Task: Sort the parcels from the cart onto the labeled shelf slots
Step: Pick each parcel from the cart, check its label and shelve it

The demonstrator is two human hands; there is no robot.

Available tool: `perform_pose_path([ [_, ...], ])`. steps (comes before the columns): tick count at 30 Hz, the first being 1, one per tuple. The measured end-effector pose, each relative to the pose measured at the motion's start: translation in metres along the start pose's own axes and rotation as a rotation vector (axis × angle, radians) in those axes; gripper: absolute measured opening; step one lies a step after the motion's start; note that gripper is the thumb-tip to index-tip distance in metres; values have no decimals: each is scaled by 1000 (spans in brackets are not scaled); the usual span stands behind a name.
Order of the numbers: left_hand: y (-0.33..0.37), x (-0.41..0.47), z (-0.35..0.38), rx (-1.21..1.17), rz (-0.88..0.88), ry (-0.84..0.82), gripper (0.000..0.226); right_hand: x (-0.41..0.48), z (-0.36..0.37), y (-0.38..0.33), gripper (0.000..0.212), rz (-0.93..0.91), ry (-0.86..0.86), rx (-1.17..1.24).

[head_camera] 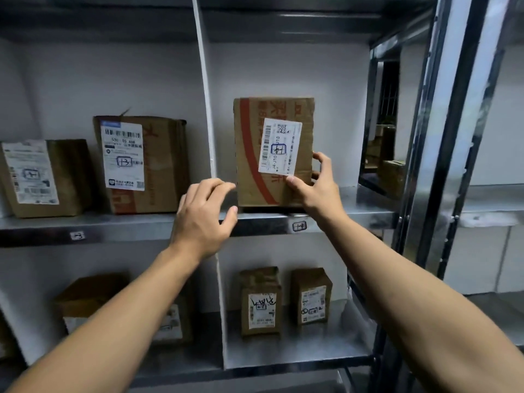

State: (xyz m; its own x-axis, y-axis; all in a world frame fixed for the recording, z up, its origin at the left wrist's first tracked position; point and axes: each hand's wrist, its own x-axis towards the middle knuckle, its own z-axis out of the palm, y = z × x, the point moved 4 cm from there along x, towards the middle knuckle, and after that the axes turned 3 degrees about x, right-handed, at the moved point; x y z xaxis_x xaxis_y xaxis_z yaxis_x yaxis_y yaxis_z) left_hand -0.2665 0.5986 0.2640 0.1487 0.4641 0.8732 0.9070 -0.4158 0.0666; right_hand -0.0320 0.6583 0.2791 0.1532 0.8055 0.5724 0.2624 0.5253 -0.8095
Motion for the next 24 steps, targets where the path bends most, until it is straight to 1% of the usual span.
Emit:
perform_pose_path([
  [3,-7,3,2,3,11,58,40,10,13,3,68,-12,-55,-43],
  [7,-8,3,9,14,30,62,37,24,25,4,71,16,-121,-73],
  [12,-7,2,14,-26,-15,88,35,28,33,13,70,59,-143,-67],
  [19,-6,-5,13,-61,-68,45,36,32,29,23,66,122,-201,31],
  [24,1,-15,7,-62,-90,-30,38,29,25,24,60,118,-191,70],
])
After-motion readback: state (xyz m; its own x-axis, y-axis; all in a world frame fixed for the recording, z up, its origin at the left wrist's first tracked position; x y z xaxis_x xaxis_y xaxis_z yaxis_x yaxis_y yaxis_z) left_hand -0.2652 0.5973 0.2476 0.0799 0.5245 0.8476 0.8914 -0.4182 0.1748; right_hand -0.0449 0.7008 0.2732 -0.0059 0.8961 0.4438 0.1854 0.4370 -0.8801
